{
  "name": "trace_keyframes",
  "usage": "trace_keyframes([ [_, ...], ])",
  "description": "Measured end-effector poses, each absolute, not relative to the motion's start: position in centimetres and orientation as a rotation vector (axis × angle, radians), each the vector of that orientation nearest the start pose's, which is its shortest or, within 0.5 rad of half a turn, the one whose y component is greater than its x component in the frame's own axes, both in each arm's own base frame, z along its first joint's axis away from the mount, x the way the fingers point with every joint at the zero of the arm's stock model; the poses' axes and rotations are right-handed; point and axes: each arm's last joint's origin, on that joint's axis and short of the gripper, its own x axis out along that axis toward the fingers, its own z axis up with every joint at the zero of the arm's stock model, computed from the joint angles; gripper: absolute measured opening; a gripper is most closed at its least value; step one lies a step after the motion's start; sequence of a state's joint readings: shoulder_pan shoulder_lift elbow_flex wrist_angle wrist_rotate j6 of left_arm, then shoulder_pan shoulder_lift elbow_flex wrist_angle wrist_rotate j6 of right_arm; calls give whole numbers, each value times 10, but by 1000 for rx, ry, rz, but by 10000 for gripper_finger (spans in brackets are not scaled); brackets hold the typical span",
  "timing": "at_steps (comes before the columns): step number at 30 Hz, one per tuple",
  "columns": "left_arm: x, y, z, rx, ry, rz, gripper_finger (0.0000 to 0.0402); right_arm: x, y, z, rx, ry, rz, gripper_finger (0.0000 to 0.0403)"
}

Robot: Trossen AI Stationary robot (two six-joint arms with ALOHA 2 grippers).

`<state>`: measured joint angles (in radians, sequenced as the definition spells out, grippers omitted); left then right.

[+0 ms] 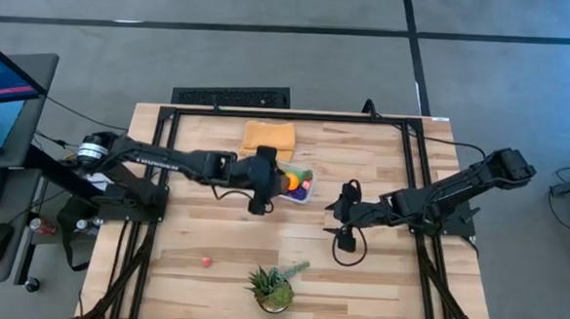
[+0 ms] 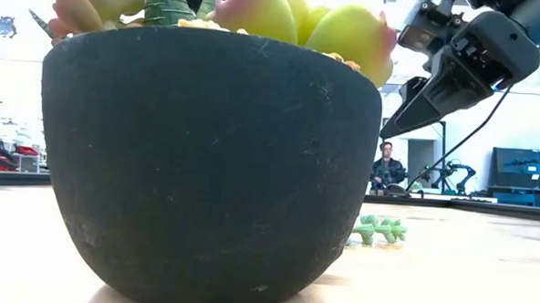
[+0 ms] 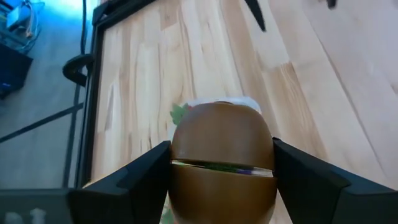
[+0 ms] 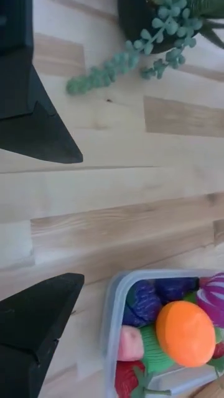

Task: Pick and placing Produce into tupperware
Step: Put the brown kiwi into the transparent container

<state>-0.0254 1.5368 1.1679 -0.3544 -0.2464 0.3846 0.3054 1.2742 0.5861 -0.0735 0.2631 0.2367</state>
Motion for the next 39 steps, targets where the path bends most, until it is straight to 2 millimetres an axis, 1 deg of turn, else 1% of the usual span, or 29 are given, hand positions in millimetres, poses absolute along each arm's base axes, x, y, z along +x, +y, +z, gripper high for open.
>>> trace_keyframes([
  [5, 336, 22, 275, 435, 707, 61, 247, 230, 65, 180, 10, 740, -48, 296],
  [11, 333, 51, 275, 400, 704, 75, 247, 229, 64, 179, 7, 749, -50, 296],
  [16, 328, 78, 275, 315, 693, 48, 247, 229, 64, 179, 7, 749, -50, 296],
  [21, 321, 103, 274, 188, 657, -24, 247, 230, 64, 180, 9, 744, -49, 296],
  [25, 317, 123, 265, 83, 672, -46, 247, 230, 65, 180, 9, 745, -49, 296],
  [28, 317, 134, 254, 36, 703, -49, 247, 230, 65, 180, 10, 742, -49, 296],
  [29, 317, 136, 248, 10, 730, -58, 247, 230, 65, 180, 11, 739, -48, 296],
  [32, 320, 142, 238, -21, 735, -90, 247, 230, 65, 180, 11, 737, -48, 296],
  [36, 321, 150, 227, -48, 754, -91, 247, 230, 65, 180, 12, 733, -48, 296],
  [39, 319, 157, 220, -92, 765, -110, 247, 230, 65, 180, 13, 732, -48, 296],
])
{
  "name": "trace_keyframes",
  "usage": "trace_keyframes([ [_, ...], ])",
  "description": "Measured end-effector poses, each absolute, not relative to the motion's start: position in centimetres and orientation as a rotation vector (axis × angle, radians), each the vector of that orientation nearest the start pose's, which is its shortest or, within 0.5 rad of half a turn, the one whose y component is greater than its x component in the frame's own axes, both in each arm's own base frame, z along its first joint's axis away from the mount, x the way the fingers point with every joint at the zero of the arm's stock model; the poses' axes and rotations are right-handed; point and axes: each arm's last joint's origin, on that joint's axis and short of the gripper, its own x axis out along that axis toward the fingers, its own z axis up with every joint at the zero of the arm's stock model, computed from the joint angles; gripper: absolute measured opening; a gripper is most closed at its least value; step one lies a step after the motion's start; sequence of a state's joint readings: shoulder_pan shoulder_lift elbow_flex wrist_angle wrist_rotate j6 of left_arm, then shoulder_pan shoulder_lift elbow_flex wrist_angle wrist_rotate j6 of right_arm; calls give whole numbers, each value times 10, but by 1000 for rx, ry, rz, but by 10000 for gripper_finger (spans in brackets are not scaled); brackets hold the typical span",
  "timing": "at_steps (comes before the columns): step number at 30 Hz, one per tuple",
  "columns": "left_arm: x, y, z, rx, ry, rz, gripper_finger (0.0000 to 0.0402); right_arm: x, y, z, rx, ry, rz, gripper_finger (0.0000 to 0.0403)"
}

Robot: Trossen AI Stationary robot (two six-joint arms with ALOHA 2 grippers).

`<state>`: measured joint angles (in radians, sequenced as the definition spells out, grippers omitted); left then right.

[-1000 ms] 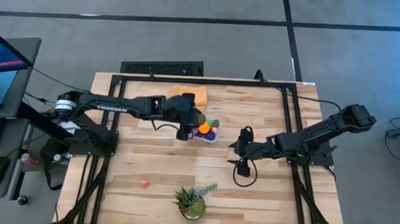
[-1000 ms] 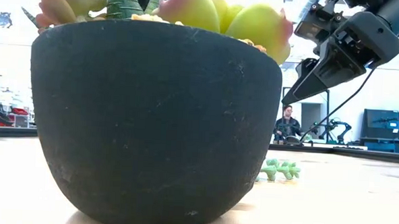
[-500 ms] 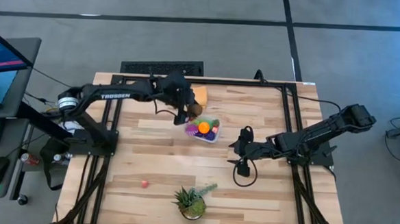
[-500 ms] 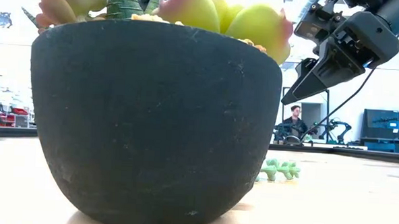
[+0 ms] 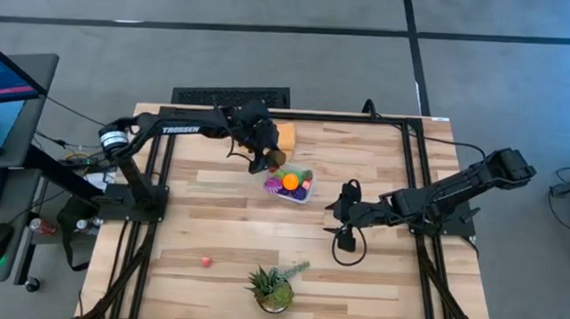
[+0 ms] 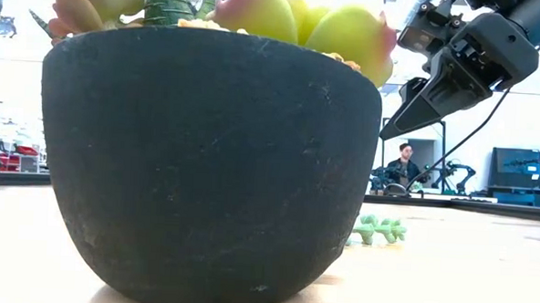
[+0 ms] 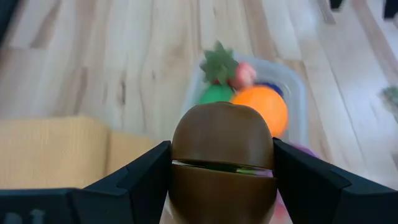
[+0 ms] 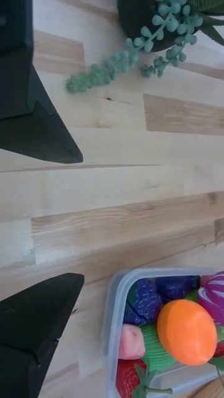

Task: Pick and placing Produce into tupperware
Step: Put the brown kiwi into the transparent container

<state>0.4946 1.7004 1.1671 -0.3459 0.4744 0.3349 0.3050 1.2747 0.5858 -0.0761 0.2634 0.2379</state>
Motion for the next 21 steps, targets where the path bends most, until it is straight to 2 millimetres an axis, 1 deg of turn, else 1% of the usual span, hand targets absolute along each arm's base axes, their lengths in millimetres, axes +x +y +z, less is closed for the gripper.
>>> trace_keyframes([
  [5, 320, 166, 207, -149, 776, -123, 247, 231, 65, 180, 13, 731, -48, 296],
  [11, 325, 168, 194, -184, 791, -153, 247, 231, 65, 180, 13, 731, -47, 296],
  [21, 325, 167, 194, -206, 773, -185, 247, 231, 65, 180, 13, 731, -47, 296],
])
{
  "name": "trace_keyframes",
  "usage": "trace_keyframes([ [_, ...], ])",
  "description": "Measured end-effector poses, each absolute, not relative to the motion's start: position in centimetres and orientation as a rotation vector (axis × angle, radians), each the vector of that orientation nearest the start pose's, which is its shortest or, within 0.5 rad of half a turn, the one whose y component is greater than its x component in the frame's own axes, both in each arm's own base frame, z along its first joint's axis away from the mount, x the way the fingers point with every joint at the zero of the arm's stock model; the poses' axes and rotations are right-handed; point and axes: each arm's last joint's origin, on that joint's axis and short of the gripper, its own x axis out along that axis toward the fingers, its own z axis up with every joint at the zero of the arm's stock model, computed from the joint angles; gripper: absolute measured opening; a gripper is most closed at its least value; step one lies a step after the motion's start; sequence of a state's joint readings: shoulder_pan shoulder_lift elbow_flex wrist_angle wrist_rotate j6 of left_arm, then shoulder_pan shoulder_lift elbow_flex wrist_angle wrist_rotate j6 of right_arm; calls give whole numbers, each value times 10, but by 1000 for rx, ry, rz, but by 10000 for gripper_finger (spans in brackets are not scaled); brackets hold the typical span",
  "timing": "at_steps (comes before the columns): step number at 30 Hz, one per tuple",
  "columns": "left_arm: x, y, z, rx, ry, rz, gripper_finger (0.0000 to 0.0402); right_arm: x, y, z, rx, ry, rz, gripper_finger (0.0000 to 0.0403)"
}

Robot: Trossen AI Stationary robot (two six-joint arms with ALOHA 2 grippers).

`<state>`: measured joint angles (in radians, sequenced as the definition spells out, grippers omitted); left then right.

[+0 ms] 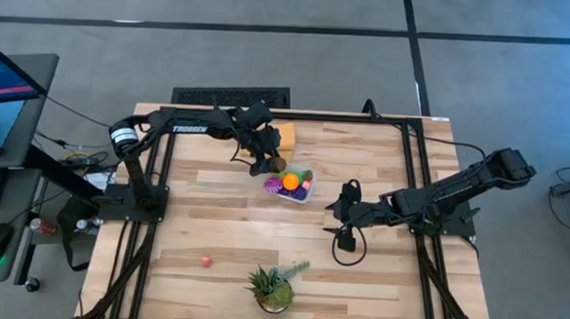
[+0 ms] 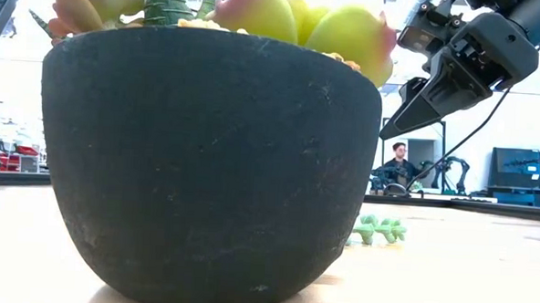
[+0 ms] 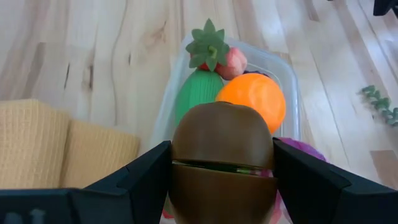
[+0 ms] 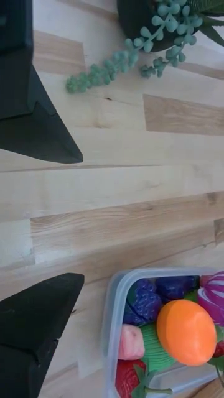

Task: Pick and placing Produce into tupperware
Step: Put the brown kiwi into the transparent container

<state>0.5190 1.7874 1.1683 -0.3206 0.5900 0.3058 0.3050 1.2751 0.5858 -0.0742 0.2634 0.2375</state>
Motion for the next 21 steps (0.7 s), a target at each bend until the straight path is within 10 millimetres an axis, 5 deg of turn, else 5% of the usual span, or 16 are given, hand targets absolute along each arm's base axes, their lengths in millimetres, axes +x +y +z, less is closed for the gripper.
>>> trace_keyframes([
  [10, 331, 169, 172, -283, 802, -207, 247, 231, 65, 180, 19, 730, -50, 296],
  [21, 332, 170, 173, -278, 791, -205, 254, 231, 65, 180, 19, 731, -50, 296],
])
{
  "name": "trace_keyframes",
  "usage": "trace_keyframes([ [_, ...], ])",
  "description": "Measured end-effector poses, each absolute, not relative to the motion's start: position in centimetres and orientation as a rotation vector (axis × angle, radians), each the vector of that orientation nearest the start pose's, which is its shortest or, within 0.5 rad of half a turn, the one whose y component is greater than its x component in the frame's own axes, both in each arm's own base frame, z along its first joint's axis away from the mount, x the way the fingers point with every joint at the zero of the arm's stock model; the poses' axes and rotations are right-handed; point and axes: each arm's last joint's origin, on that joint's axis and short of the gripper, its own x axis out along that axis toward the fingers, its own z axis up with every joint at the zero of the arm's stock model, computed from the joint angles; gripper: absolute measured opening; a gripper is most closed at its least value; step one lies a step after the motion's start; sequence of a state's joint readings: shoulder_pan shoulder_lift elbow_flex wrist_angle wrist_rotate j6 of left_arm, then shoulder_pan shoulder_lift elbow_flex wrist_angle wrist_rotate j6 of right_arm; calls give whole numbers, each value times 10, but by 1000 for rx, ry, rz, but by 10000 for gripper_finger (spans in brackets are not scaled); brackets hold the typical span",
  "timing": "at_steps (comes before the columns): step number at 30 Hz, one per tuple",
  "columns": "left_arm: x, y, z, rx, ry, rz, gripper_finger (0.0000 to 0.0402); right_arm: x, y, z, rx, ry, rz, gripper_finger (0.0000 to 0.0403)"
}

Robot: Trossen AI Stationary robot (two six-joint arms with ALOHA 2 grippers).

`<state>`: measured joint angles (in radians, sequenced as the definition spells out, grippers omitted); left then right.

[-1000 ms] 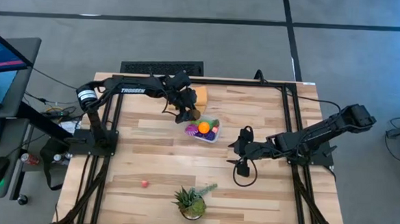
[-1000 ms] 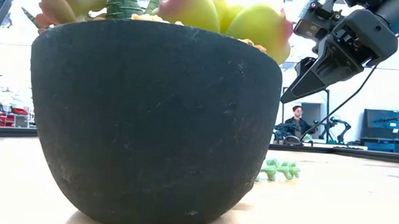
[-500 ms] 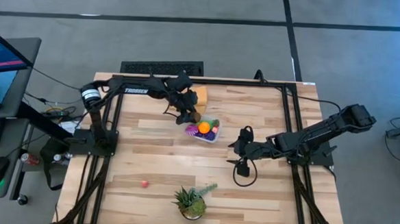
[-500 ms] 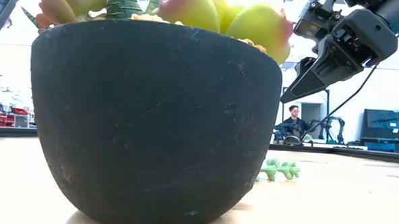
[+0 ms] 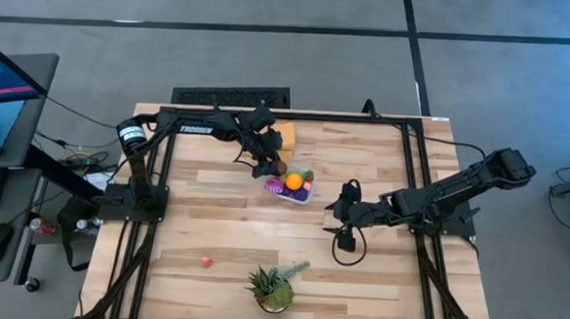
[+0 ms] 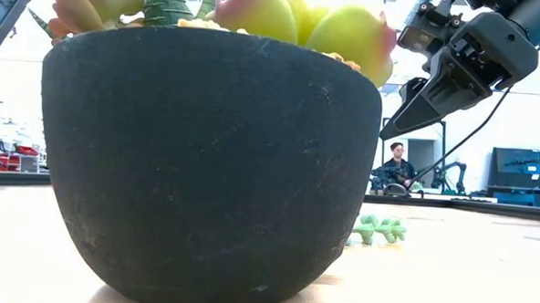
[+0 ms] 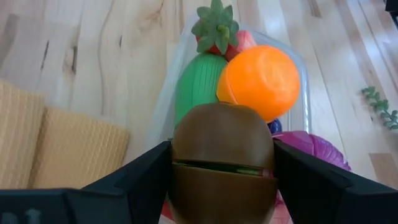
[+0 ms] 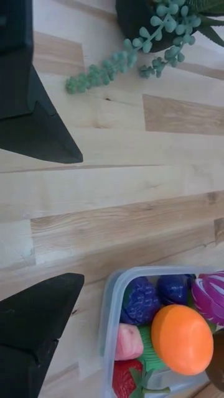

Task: Pick and placing Produce into tupperware
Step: Put the brown kiwi into the transparent container, then put the pink peach into the transparent container

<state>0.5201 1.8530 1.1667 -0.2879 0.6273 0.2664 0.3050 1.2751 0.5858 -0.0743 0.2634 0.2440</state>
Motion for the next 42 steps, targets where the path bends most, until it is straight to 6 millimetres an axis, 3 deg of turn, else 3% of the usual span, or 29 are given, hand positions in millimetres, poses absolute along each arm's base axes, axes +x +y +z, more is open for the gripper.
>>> trace_keyframes([
  [16, 336, 172, 177, -296, 738, -193, 319, 231, 65, 180, 20, 731, -50, 296],
  [36, 333, 185, 182, -280, 690, -161, 323, 231, 65, 180, 20, 731, -50, 296],
  [42, 342, 189, 202, -260, 665, -167, 323, 231, 65, 180, 15, 732, -49, 296],
])
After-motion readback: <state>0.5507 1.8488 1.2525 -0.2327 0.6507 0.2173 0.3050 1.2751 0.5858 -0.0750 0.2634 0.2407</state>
